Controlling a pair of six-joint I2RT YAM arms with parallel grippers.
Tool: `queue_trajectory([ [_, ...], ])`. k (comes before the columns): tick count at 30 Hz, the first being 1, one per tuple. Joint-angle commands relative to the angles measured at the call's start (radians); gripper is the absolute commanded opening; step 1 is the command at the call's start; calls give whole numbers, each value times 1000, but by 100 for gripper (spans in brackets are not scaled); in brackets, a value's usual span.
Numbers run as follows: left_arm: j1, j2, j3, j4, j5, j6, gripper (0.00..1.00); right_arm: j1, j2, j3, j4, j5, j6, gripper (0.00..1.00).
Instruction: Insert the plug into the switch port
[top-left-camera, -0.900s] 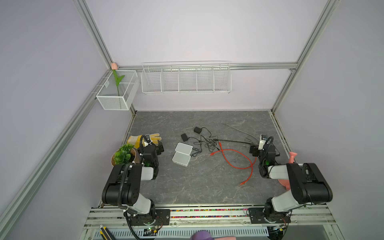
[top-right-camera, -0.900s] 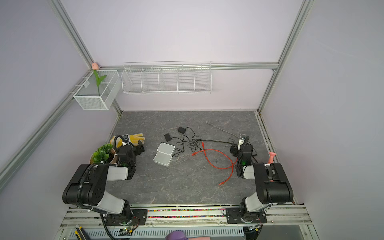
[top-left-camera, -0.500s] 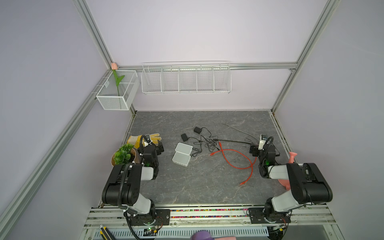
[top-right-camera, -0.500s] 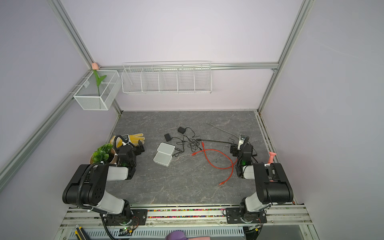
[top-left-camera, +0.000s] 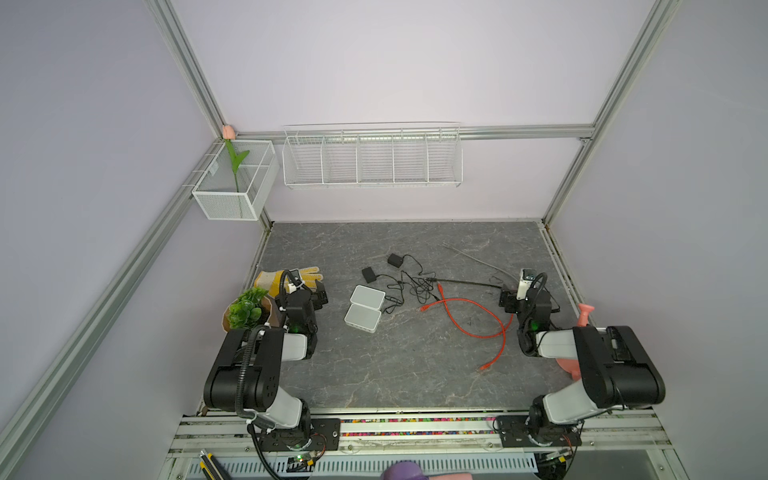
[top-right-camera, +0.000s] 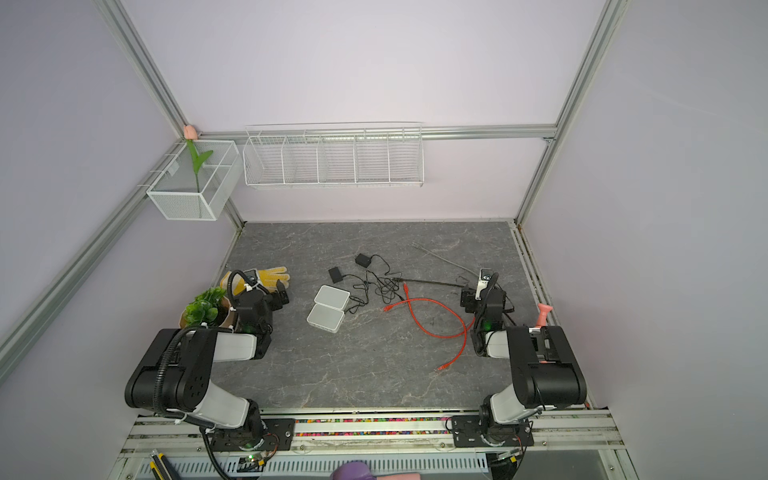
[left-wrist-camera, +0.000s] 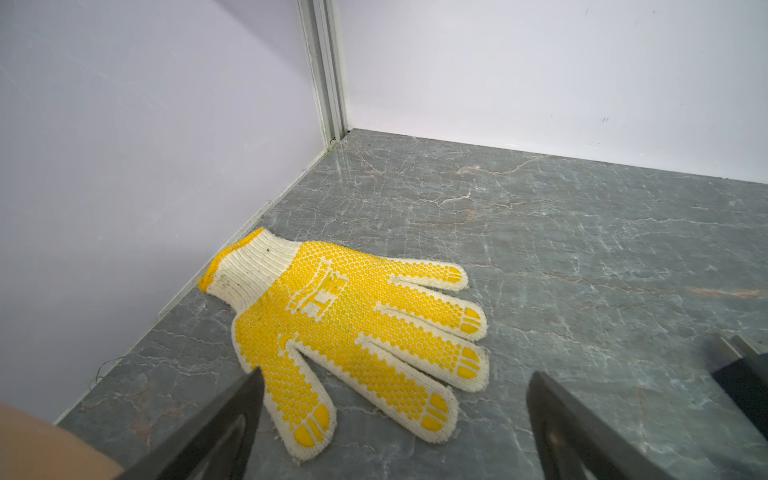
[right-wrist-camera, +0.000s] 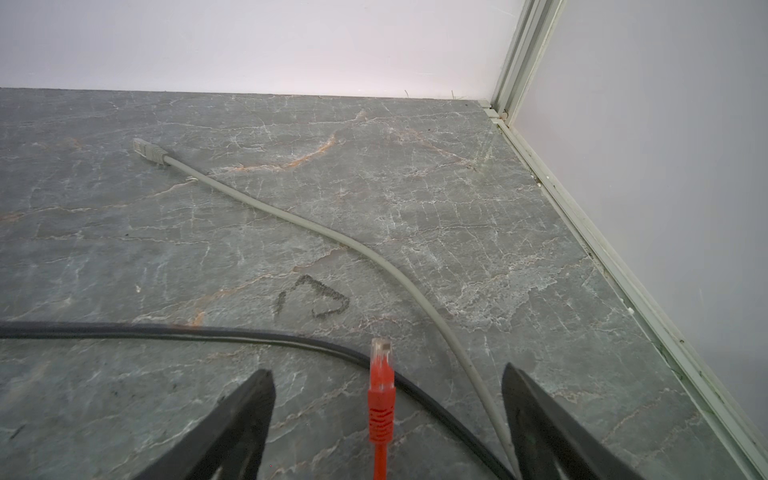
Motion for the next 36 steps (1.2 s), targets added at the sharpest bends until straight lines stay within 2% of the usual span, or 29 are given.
queue_trajectory([
  [1, 4, 11, 24, 29, -16, 13, 100, 5, 7, 12, 33, 8, -18, 89],
  [6, -7, -5, -2, 76, -32, 31, 99, 5, 1, 5, 55, 18, -16, 89],
  [8, -47, -85, -14, 32, -95, 55, 100, 11, -98, -14, -6, 22, -22, 89],
  [11, -68, -232, 24, -162, -90, 81, 99, 33, -302, 25, -227, -17, -55, 89],
  [14, -72, -328, 96, -349, -65, 5, 99, 92, -446, 166, -515, -87, -89, 88],
  [15, -74, -351, 128, -413, -27, -18, 99, 114, -467, 229, -613, -100, -49, 89],
  [16, -81, -366, 162, -475, 7, -48, 99, 121, -468, 297, -735, -100, 49, 89],
  [18, -97, -372, 220, -572, 80, -94, 98, 117, -419, 457, -1097, -82, 382, 89],
  [20, -118, -357, 289, -673, 143, -149, 97, 108, -317, 531, -1146, -328, 353, 89],
  [21, -128, -343, 320, -716, 188, -179, 97, 134, -272, 577, -1177, -374, 358, 88],
  [25, -138, -281, 371, -797, 365, -297, 96, 390, -239, 590, -1136, -204, 294, 88],
  [29, -138, -227, 357, -800, 458, -393, 95, 514, -91, 717, -1183, -259, 208, 100],
  [33, -138, -141, 373, -831, 474, -448, 94, 606, 136, 931, -1309, -264, 122, 83],
  [36, -138, -112, 371, -830, 508, -486, 91, 650, 281, 1069, -1366, -259, 107, 73],
])
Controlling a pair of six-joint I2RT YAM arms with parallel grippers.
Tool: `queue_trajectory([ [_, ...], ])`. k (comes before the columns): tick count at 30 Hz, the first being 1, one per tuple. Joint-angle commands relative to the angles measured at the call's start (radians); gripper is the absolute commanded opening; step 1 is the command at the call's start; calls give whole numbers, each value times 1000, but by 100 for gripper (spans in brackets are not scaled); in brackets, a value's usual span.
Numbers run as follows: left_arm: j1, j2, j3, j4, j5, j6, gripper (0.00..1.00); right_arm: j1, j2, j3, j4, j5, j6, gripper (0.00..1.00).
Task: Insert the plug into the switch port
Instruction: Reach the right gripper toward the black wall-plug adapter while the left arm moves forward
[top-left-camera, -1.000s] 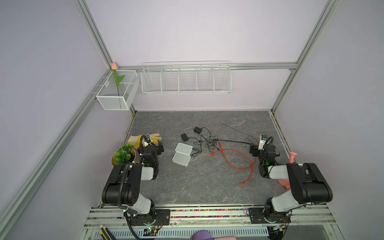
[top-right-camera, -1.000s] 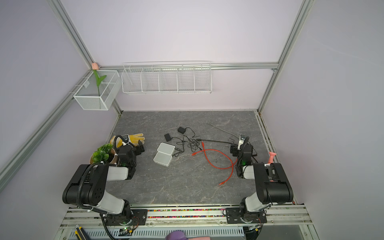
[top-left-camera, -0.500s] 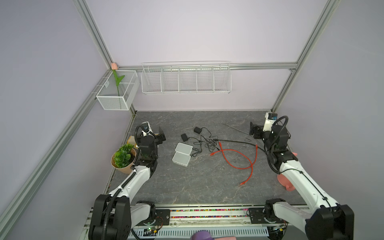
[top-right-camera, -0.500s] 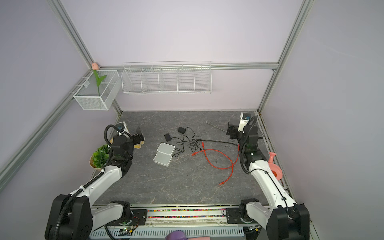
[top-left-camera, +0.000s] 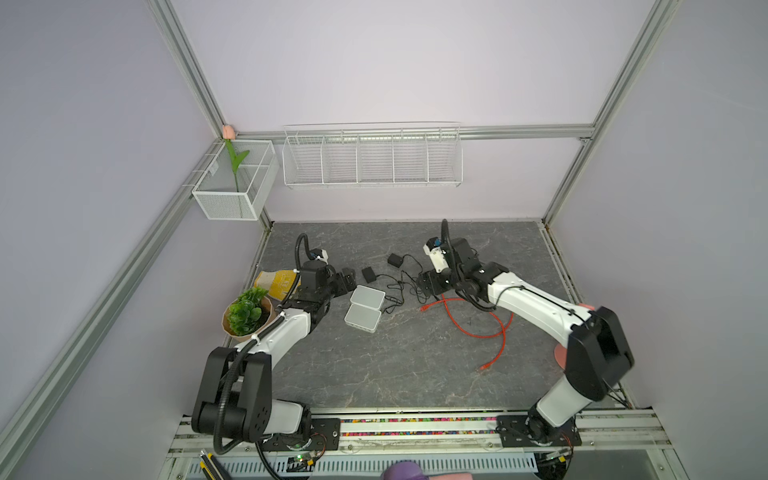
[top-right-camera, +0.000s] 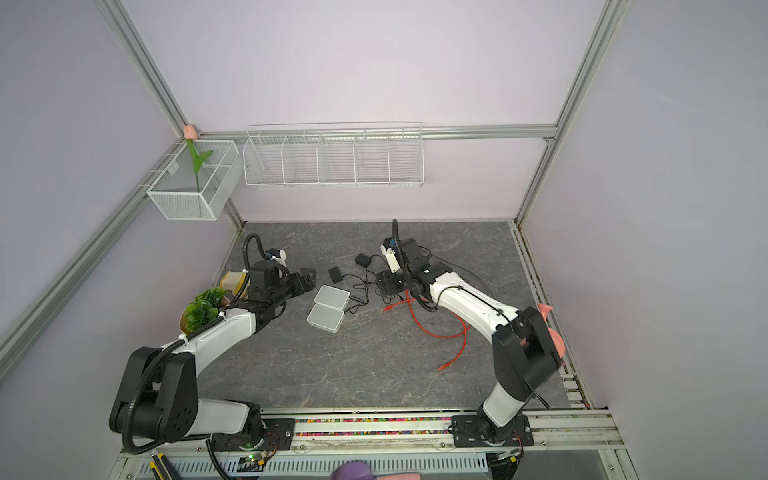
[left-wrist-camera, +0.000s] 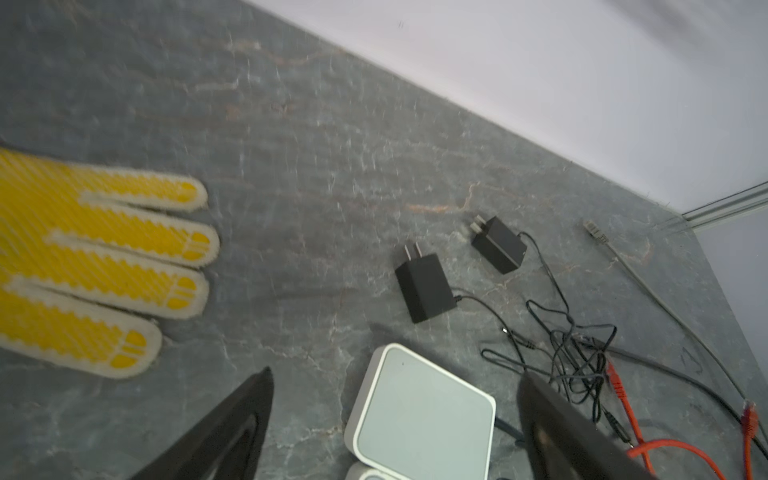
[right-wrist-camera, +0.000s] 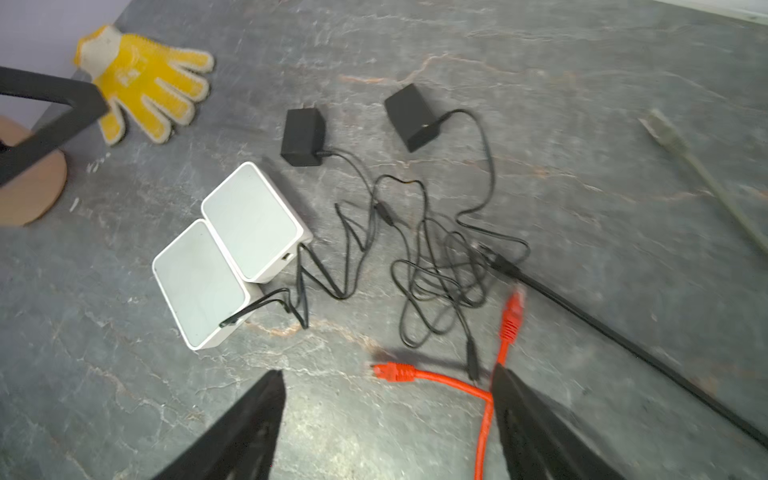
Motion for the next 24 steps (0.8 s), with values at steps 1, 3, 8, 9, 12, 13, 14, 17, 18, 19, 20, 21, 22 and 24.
queue_trajectory([
  [1, -1, 17, 4, -29, 65, -91, 91, 43, 132, 123, -126, -11, -58, 70],
  [3, -1, 16, -8, -27, 68, -103, 91, 64, 214, 212, -168, -9, -53, 63],
  [8, -1, 58, -41, 11, 95, -144, 91, 81, 330, 311, -197, 55, -9, 61],
  [9, -2, 74, -49, 31, 107, -155, 91, 79, 353, 332, -199, 59, -1, 61],
  [12, -2, 124, -61, 72, 137, -183, 89, 72, 430, 410, -222, 61, 19, 61],
  [13, -2, 133, -61, 78, 146, -188, 88, 71, 449, 433, -231, 63, 22, 60],
  [14, -2, 142, -61, 87, 157, -192, 88, 71, 470, 457, -239, 68, 23, 58],
  [17, -12, 152, -37, 36, 175, -184, 87, 62, 503, 499, -247, 117, 36, 51],
  [18, -19, 153, -37, 36, 176, -184, 87, 53, 513, 508, -250, 122, 46, 49],
  [19, -24, 153, -40, 39, 174, -185, 87, 43, 520, 515, -255, 124, 55, 47],
  [20, -29, 153, -42, 40, 174, -186, 87, 31, 526, 519, -261, 132, 66, 43],
  [21, -35, 154, -46, 39, 173, -185, 87, 17, 526, 516, -262, 138, 73, 37],
  [22, -40, 154, -49, 39, 173, -186, 87, 5, 522, 510, -259, 142, 79, 32],
  [24, -53, 153, -55, 39, 178, -188, 87, -23, 506, 493, -259, 164, 98, 23],
])
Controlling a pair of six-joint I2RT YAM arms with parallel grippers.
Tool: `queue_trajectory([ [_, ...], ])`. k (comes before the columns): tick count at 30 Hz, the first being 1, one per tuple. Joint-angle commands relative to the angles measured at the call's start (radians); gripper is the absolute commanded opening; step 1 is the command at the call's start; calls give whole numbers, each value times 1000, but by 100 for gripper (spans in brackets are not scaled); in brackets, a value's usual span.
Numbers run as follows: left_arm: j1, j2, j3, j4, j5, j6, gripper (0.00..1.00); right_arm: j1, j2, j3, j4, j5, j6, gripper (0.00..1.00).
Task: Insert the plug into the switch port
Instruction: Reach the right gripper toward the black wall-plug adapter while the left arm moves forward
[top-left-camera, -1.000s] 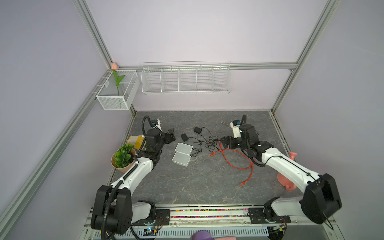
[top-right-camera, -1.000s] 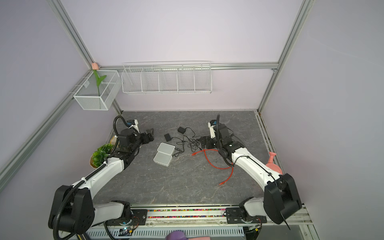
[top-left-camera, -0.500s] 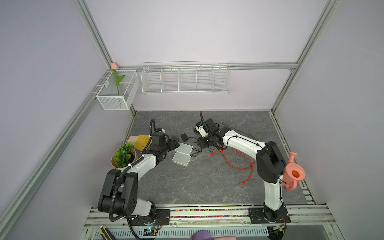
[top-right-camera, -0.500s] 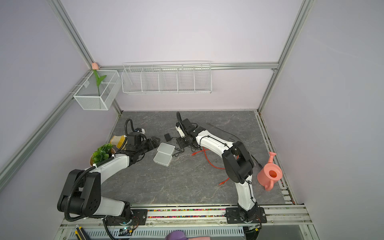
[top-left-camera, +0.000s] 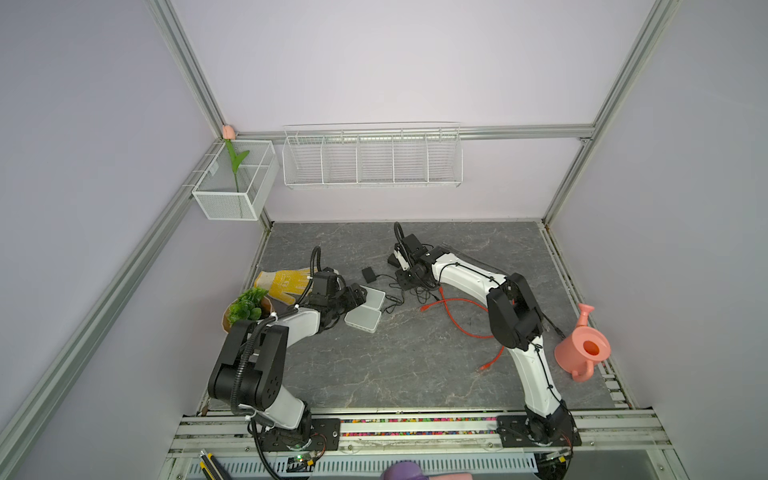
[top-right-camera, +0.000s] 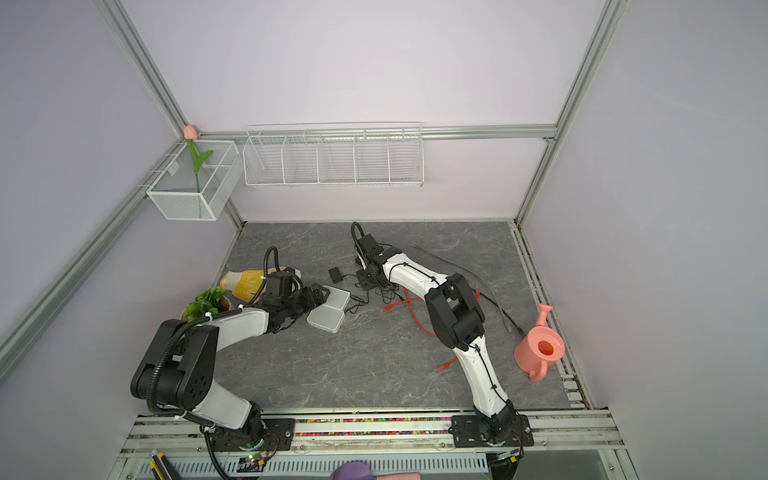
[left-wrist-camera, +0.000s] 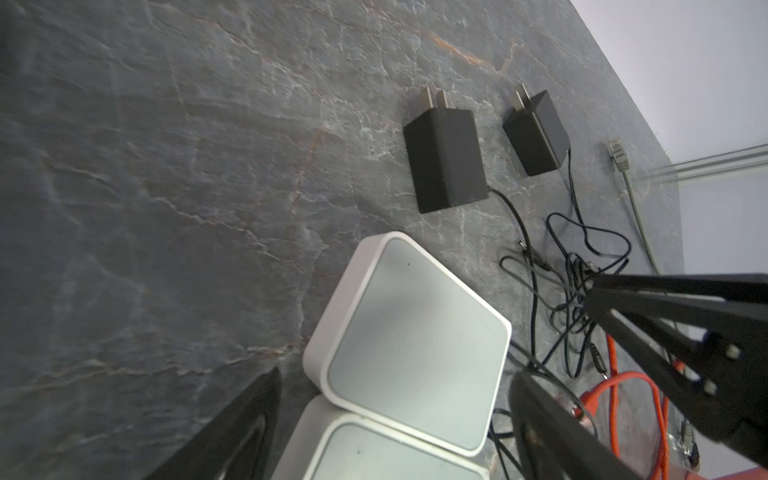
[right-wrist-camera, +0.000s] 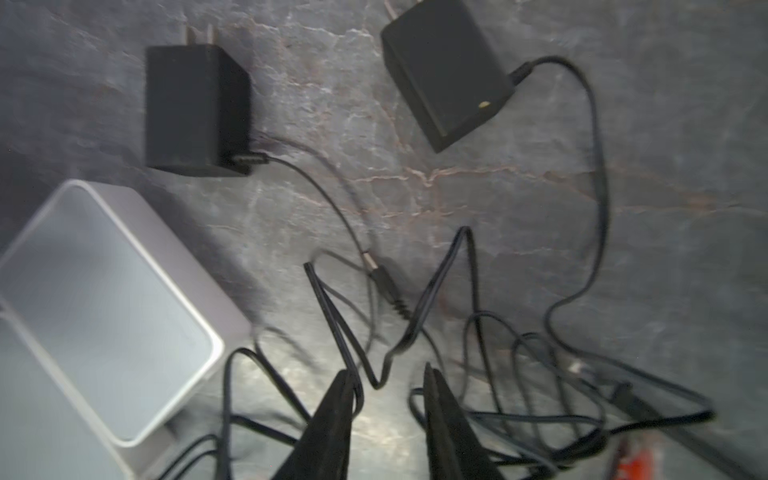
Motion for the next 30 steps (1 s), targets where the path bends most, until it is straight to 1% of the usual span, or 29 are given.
queue_trajectory([
  [1, -23, -1, -10, 4, 16, -18, 87, -58, -23, -18, -22, 61, 49, 21],
  [4, -52, -16, -21, 6, 17, -27, 87, -88, -69, -69, -19, 143, 82, 21],
  [6, -59, -37, -37, 27, 34, -50, 87, -88, -103, -84, -33, 213, 90, 23],
  [7, -58, -48, -43, 33, 39, -56, 87, -82, -122, -91, -32, 229, 85, 24],
  [9, -54, -74, -32, 4, 28, -44, 87, -45, -178, -126, 9, 263, 54, 27],
  [11, -26, -83, -11, -32, 35, -54, 88, 5, -237, -163, 84, 286, 0, 33],
  [13, 15, -78, 2, -20, 84, -70, 88, 40, -256, -151, 118, 222, -56, 40],
  [14, 32, -77, 7, -12, 103, -79, 88, 50, -246, -121, 113, 149, -76, 42],
  [15, 41, -72, 12, -9, 111, -86, 87, 55, -226, -75, 79, 70, -88, 43],
  [16, 44, -74, 19, -13, 115, -84, 87, 59, -200, -26, 38, 20, -92, 43],
  [17, 44, -75, 25, -22, 116, -80, 87, 69, -176, 21, -11, -20, -93, 43],
  [18, 44, -78, 26, -25, 121, -76, 87, 83, -169, 34, -20, -49, -107, 44],
  [20, 44, -83, 22, -31, 120, -68, 87, 105, -172, 16, 15, -73, -130, 45],
  [22, 44, -84, 12, -31, 111, -63, 87, 98, -146, 38, 31, -111, -122, 47],
  [26, 59, -110, -12, -19, 106, -75, 87, 76, 39, 289, -96, -200, -134, 48],
  [28, 71, -137, -21, -24, 105, -76, 87, 77, 124, 403, -135, -229, -154, 51],
  [30, 83, -169, -28, -34, 98, -79, 88, 74, 217, 518, -176, -214, -157, 57],
])
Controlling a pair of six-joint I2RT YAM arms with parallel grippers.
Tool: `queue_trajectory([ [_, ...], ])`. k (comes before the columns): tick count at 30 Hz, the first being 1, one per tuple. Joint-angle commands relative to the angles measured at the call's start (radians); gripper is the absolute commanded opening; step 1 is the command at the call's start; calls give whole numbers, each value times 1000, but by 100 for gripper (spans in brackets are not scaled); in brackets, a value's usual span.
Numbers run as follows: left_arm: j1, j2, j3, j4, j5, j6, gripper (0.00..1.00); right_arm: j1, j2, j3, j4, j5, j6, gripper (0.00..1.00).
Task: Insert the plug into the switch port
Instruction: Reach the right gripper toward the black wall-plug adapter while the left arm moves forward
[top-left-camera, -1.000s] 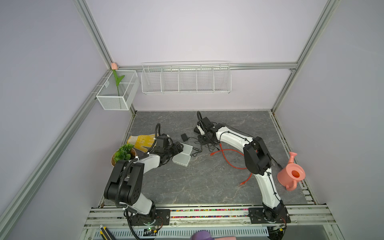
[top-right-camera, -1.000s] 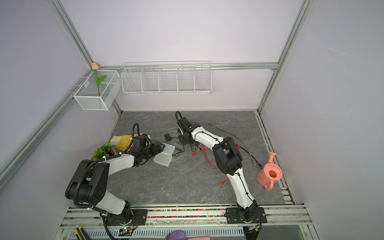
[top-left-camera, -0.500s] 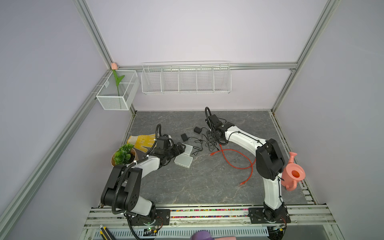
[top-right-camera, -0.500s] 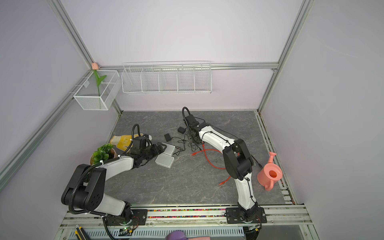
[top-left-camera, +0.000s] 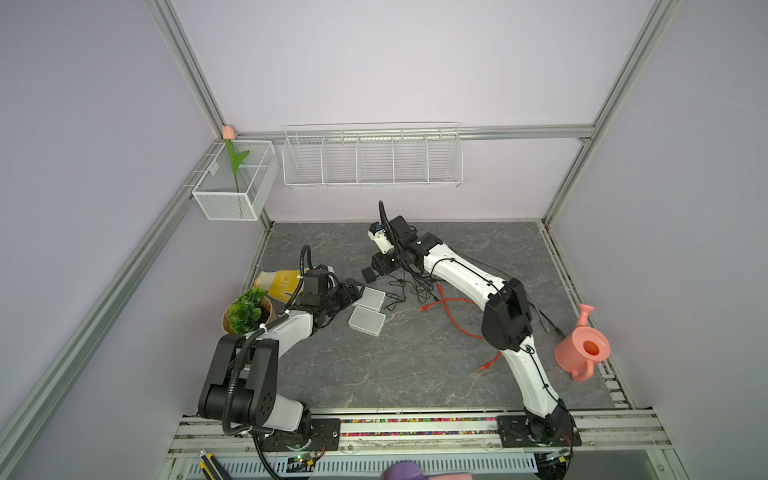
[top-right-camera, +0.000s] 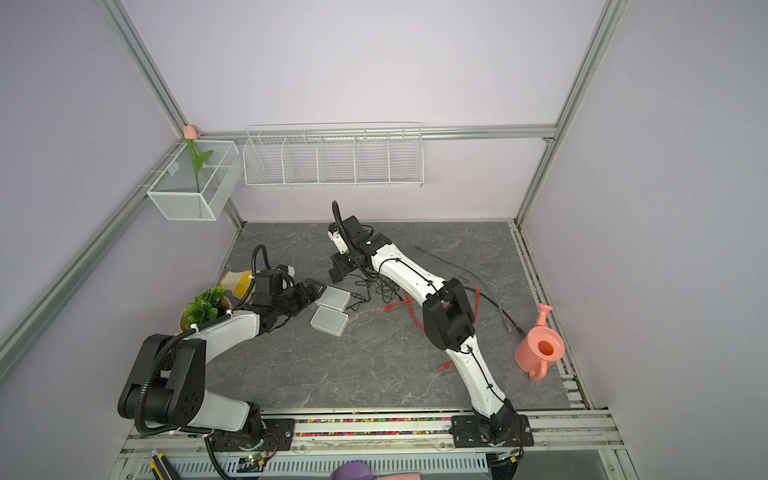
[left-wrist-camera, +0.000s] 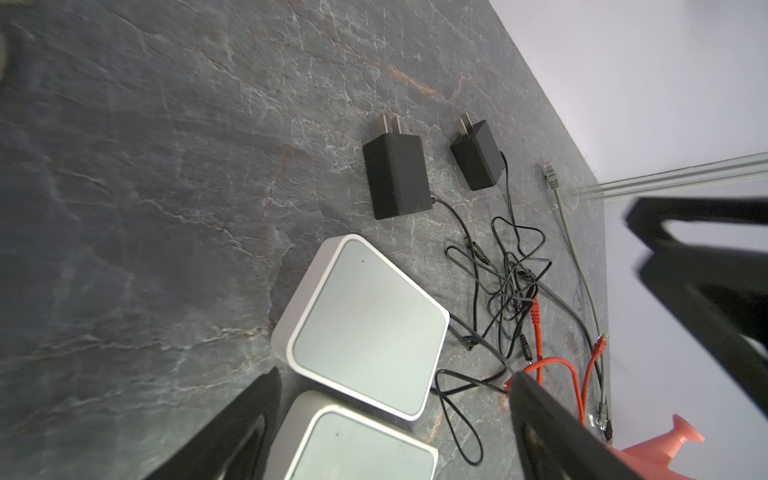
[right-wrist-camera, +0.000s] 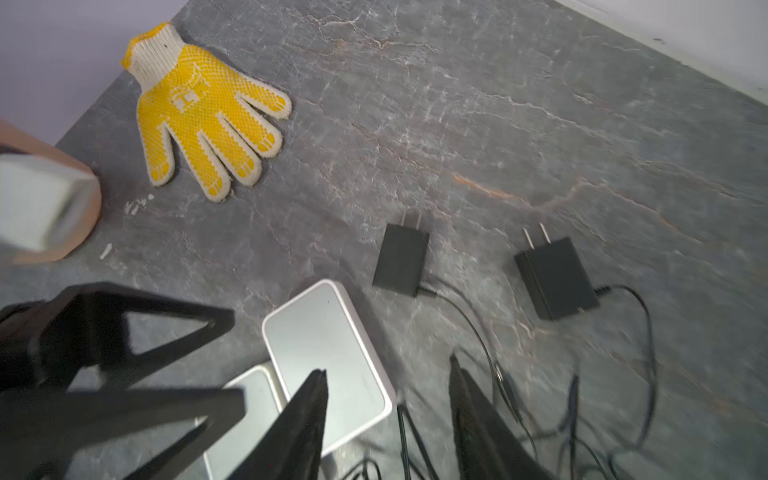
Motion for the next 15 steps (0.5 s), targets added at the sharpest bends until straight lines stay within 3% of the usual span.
queue_trajectory([
  [1, 19, -61, -15, -13, -8, -14, 88, -6, 117, 149, -125, -41, -33, 62],
  [6, 27, -110, -17, -35, -25, -10, 88, -16, 255, 317, -151, -46, -28, 72],
  [15, 43, -173, -19, -65, -36, -4, 89, -1, 325, 322, -64, -21, -1, 79],
])
